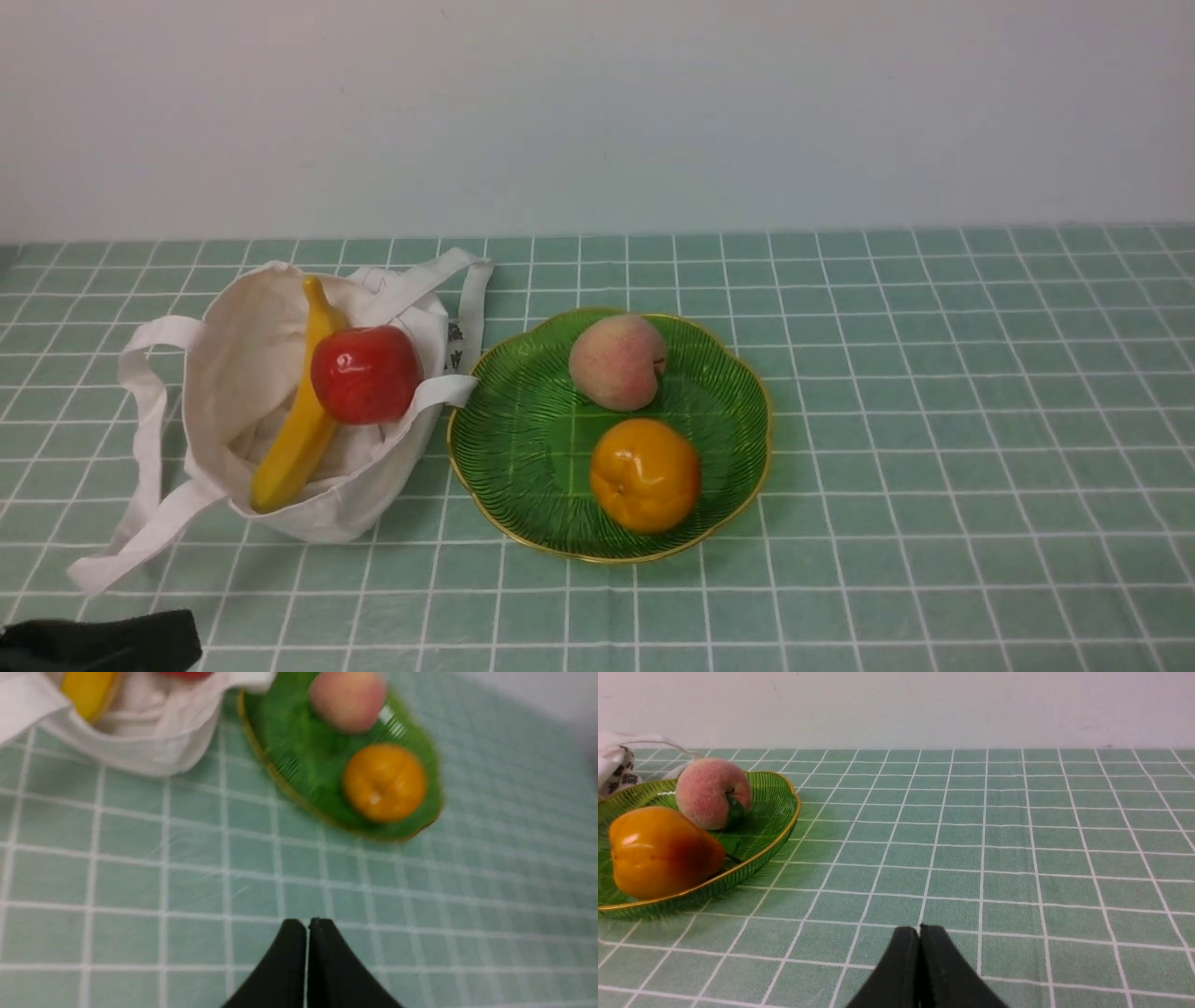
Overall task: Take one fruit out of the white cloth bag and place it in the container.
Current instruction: 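Reach into the white bag and grasp the apple with the left gripper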
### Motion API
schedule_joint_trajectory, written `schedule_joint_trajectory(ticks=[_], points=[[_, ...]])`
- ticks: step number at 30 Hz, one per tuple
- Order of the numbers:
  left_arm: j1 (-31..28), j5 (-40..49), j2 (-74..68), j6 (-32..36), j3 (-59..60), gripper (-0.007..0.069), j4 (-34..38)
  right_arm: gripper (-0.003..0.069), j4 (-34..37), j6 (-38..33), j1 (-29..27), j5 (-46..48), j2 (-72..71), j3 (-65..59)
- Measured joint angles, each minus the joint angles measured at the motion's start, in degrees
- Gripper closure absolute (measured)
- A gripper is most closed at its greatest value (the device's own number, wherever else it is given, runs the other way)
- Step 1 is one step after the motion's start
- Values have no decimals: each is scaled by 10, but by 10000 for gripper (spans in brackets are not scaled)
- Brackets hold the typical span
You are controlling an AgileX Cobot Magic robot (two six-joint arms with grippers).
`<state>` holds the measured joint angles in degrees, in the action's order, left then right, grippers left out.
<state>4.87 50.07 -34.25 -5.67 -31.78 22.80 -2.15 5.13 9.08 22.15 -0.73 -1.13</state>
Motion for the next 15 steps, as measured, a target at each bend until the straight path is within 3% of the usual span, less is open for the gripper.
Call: schedule_joint_trajectory(ticks=[7, 15], points=[[0, 56, -274, 73, -129, 632, -45, 674, 0, 0, 0, 0, 0, 0], [6, 33, -424, 99, -215, 632, -23, 674, 0, 0, 0, 0, 0, 0]])
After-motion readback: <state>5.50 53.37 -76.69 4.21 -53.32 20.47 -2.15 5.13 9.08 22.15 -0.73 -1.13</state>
